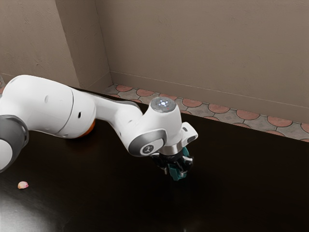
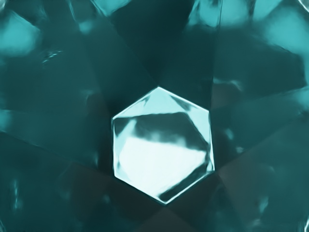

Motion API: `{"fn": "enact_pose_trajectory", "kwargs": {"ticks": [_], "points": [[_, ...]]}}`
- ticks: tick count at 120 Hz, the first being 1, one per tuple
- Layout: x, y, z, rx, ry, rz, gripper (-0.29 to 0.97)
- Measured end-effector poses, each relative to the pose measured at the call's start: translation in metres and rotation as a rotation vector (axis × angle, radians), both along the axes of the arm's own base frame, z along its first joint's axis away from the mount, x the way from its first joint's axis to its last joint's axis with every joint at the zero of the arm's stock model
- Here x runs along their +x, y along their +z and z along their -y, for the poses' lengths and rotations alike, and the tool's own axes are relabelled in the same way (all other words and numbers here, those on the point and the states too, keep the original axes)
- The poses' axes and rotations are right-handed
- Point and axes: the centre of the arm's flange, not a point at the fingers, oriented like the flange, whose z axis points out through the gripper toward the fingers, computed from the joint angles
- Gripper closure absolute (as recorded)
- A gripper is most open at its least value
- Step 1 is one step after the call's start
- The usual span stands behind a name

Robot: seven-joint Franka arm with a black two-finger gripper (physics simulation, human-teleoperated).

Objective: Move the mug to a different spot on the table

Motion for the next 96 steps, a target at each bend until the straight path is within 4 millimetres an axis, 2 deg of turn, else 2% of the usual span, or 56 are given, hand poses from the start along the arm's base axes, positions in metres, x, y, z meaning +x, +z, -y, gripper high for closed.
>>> {"fn": "enact_pose_trajectory", "kwargs": {"ticks": [37,56,76,96], "points": [[0.002,0.001,-0.001,0.03,-0.029,0.018,0.55],[0.007,0.007,-0.004,0.075,-0.066,0.057,0.6],[0.023,0.011,-0.029,0.119,-0.079,0.138,0.63],[0.038,0.02,-0.049,0.085,-0.067,0.242,0.66]]}}
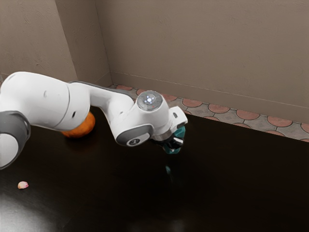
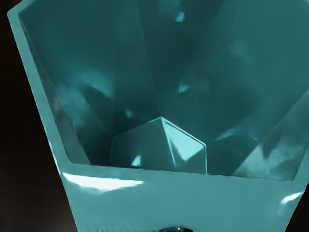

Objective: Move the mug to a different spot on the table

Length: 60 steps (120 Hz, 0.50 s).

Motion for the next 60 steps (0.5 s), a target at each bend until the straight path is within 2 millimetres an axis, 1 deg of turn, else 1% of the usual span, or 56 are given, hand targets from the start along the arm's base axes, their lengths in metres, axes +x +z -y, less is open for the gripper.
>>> {"fn": "enact_pose_trajectory", "kwargs": {"ticks": [8,12,17,24,35,50,60], "points": [[0.001,0.0,-0.011,-0.022,0.01,0.027,0.67],[0.0,0.0,-0.02,-0.032,0.021,0.037,0.66],[-0.006,0.0,-0.03,-0.045,0.033,0.043,0.67],[-0.023,0.001,-0.04,-0.063,0.045,0.041,0.68],[-0.056,0.007,-0.052,-0.09,0.063,0.033,0.71],[-0.089,0.015,-0.073,-0.117,0.104,0.029,0.74],[-0.109,0.025,-0.087,-0.123,0.117,0.037,0.75]]}}
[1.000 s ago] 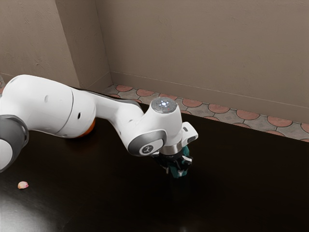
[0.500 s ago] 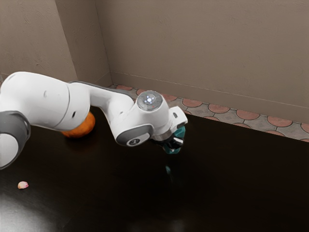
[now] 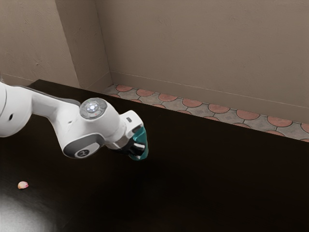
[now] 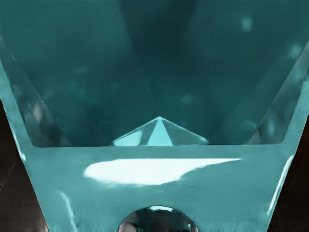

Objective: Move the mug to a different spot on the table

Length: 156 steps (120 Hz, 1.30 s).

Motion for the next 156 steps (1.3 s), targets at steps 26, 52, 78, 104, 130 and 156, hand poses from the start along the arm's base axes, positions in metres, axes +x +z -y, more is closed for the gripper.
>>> {"fn": "enact_pose_trajectory", "kwargs": {"ticks": [26,52,78,104,130,156], "points": [[-0.033,0.003,-0.05,0.029,0.053,-0.007,0.73],[-0.072,-0.011,-0.079,0.031,0.114,-0.054,0.76],[-0.095,-0.015,-0.072,0.026,0.119,-0.071,0.76],[-0.11,-0.023,-0.064,0.03,0.14,-0.1,0.75],[-0.103,-0.031,-0.072,0.052,0.171,-0.117,0.77],[-0.092,-0.038,-0.083,0.057,0.206,-0.126,0.74]]}}
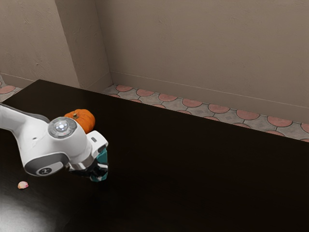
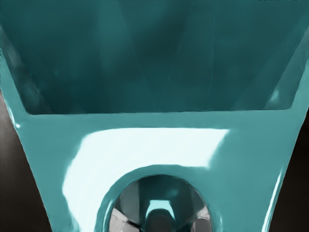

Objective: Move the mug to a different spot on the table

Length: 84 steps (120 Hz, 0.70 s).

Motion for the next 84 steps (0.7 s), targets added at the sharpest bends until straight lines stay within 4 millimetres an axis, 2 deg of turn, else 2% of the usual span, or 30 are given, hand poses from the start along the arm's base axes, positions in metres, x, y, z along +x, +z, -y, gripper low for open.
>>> {"fn": "enact_pose_trajectory", "kwargs": {"ticks": [17,42,76,84], "points": [[0.007,-0.001,0.0,0.003,0.004,0.004,0.76],[0.008,-0.004,0.001,0.002,0.011,0.0,0.75],[0.002,-0.007,0.025,-0.003,-0.012,0.001,0.76],[0.002,-0.007,0.025,-0.001,-0.01,0.004,0.61]]}}
